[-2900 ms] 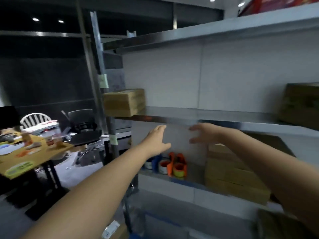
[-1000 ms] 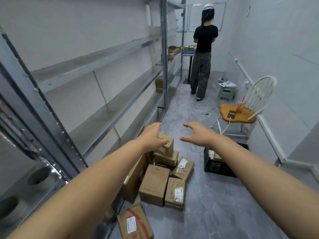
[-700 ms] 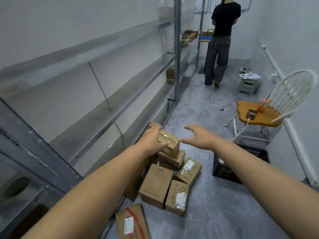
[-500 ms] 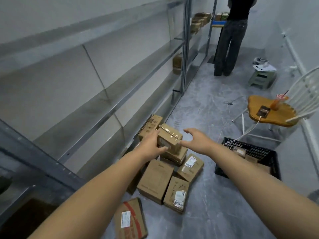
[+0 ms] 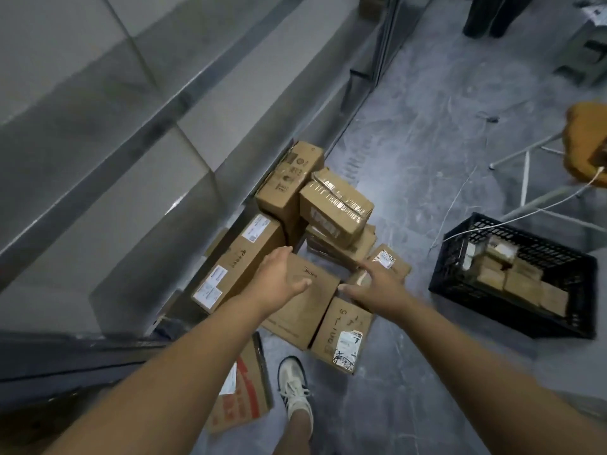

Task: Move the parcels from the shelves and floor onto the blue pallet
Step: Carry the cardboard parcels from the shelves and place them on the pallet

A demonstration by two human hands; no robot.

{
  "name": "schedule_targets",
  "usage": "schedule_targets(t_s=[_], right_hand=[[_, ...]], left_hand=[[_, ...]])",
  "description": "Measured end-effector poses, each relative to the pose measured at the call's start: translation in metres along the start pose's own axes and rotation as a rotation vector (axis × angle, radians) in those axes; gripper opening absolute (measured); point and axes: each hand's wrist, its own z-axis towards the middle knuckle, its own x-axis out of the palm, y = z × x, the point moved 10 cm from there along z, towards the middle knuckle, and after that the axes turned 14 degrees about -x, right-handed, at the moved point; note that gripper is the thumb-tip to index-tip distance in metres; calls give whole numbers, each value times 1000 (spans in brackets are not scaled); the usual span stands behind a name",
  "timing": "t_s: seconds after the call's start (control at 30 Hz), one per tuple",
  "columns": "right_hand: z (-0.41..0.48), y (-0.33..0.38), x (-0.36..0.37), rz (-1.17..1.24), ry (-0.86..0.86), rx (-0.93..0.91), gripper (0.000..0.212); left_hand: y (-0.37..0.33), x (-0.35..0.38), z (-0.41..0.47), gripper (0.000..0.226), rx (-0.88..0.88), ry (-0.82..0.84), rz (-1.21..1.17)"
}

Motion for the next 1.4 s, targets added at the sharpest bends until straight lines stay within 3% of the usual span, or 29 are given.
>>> schedule_targets(t_s=[0.13,0.3,0.4,0.53,0.7,0.93,1.07,1.17,1.27,1.4], right_hand=[[50,-70,71,148,64,86,46],[113,-166,147,124,39,186,90],[142,-224,183,97,-16,227,87],[159,-287,227,210,-146,315,63],[154,-340,283,309,-194,495,89],[166,-369,304,362,-317,603,86],[174,-367,310,386,-320,594,88],[167,-363,311,516,-363,693,89],[161,-336,296,656,-374,708,92],[144,-279,244,659,-348,670,84]], left_hand=[[50,34,79,70,-96,-12,-162],[132,103,179,78,-205,23,-115],[174,137,233,88,-261,25,-84],[225,173,283,91,-302,33,-50],[270,204,323,98,-365,56,-38],[306,243,345,81,-499,208,-212],[313,245,345,83,-595,182,-323],[308,236,328,82,-645,147,-370],[293,212,297,81,-622,125,-406],[263,162,247,79,-604,87,-449]])
